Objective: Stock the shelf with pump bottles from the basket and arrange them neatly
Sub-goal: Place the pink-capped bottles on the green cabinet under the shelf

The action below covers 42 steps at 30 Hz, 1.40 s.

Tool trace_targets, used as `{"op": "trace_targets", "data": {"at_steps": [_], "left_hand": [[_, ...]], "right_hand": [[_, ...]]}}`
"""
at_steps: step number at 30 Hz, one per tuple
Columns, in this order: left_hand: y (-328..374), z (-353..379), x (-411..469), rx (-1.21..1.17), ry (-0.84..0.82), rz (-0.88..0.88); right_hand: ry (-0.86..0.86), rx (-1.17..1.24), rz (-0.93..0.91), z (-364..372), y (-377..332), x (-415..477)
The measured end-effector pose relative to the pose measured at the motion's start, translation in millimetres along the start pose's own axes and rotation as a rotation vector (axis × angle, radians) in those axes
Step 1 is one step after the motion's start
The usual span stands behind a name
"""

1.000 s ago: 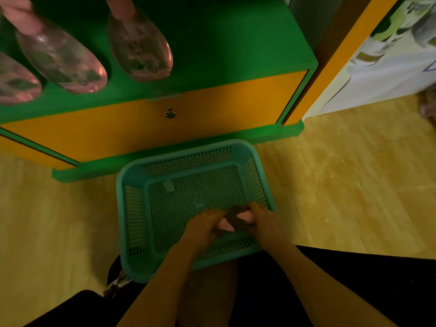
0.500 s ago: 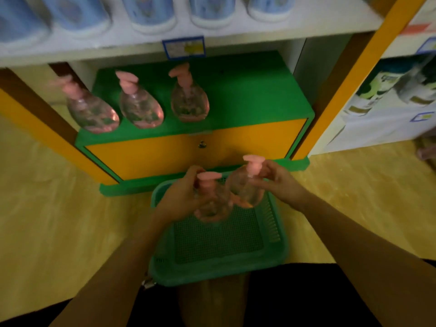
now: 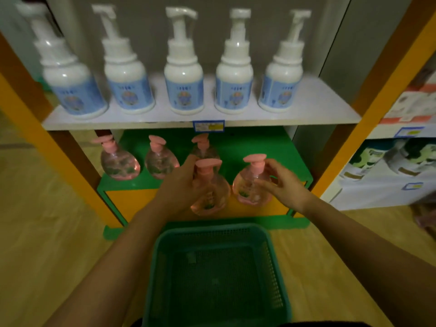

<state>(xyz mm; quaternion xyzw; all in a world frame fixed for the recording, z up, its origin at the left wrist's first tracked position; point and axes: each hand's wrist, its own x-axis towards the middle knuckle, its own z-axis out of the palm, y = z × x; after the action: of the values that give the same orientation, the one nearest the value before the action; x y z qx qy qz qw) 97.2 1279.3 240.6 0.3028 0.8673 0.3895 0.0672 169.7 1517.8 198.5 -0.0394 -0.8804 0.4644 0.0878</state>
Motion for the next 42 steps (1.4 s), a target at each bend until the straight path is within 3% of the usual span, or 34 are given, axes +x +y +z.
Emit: {"op": "trace_targets", "data": {"at_steps": [4,12,18,23,26,30,35,39,42], "left_hand": [[-4.0,0.1,16.8,-0.028,-0.003,-0.021],[-20.2,3.9,41.5,-0.037,0.01,-0.034],[-19.4,5.9,53.2,-0.087,0.022,-0.013],[-11.7,5.5,55.4,-0.146,0.025,-0.004],[-7.9,4.5,53.3,-0.17,0.011,0.006],[-0.6,9.0,48.9,-0.177,-0.035,0.014],[19.3,32.8,46.0,-0.221,-0.135,0.027],[43.0,69.4,38.7,-0.166,-0.191,0.088],[47.9,95.0,42.0,-0.251,-0.093,0.02]], "right_hand": [[0.043,-0.068,-0.06,-11.3,-1.7,35.1],[-0.097,-0.084,-0.001,-3.5,19.0,84.4],[-0.192,0.046,0.037,-4.5,26.7,99.7],[-0.235,-0.049,0.089,-7.7,31.4,104.7],[-0.205,-0.115,0.152,-2.9,35.6,94.8],[0.148,0.042,0.075,2.9,26.0,51.1],[-0.12,0.147,0.03,8.1,2.3,-2.2],[-0.113,0.071,0.036,-12.6,13.8,-18.1],[-0.1,0.044,0.037,-29.9,30.5,-26.6]]}}
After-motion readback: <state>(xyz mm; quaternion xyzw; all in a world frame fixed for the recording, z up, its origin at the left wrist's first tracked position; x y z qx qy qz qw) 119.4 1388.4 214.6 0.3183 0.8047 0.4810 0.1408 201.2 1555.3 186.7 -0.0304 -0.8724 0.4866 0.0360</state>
